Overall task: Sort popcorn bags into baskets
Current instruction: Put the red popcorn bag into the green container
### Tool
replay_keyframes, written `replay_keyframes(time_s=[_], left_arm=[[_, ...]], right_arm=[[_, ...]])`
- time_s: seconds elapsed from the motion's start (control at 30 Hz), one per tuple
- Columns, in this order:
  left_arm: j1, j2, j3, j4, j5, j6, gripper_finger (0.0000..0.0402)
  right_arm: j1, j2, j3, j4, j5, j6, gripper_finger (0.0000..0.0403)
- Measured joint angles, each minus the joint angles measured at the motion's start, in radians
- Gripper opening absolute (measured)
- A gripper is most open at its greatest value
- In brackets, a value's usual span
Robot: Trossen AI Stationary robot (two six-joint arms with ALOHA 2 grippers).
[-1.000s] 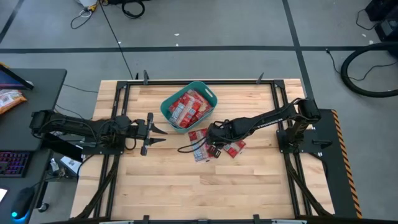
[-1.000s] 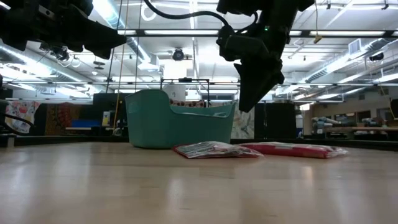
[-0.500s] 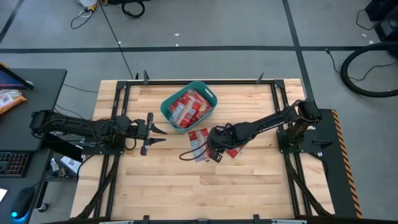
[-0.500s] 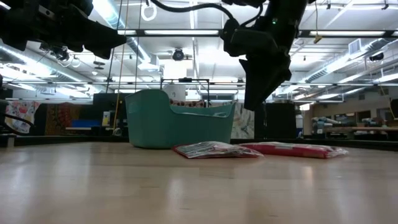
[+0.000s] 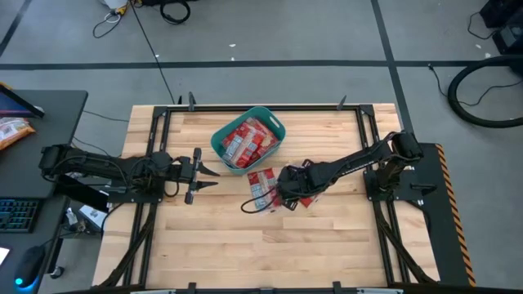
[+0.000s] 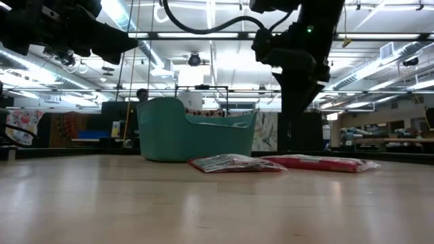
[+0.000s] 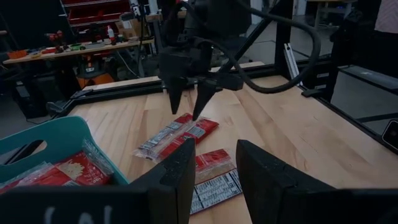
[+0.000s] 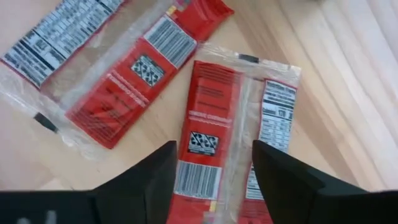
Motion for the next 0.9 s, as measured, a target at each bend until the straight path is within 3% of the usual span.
replay_keyframes(time_s=[0.2,0.43,0.63,0.9], left_arm=[[0.000,0.000,0.000,0.000,0.000,0.000,0.0121],[0.000,0.000,0.000,-0.001,0.000,0.000,0.0121],[0.000,0.000,0.000,0.000,0.000,0.000,0.0121],[0.000,0.000,0.000,-0.001,0.000,0.000,0.0121]], right_arm=[[0.015,-0.001,-0.051,0.030,0.043,0.006,0.0226],[0.016,-0.001,-0.223,0.258,0.033,0.055,0.0217],[0.033,-0.001,-0.286,0.377,0.037,0.015,0.0210],[0.066,-0.001,-0.297,0.375,0.097,-0.018,0.0195]])
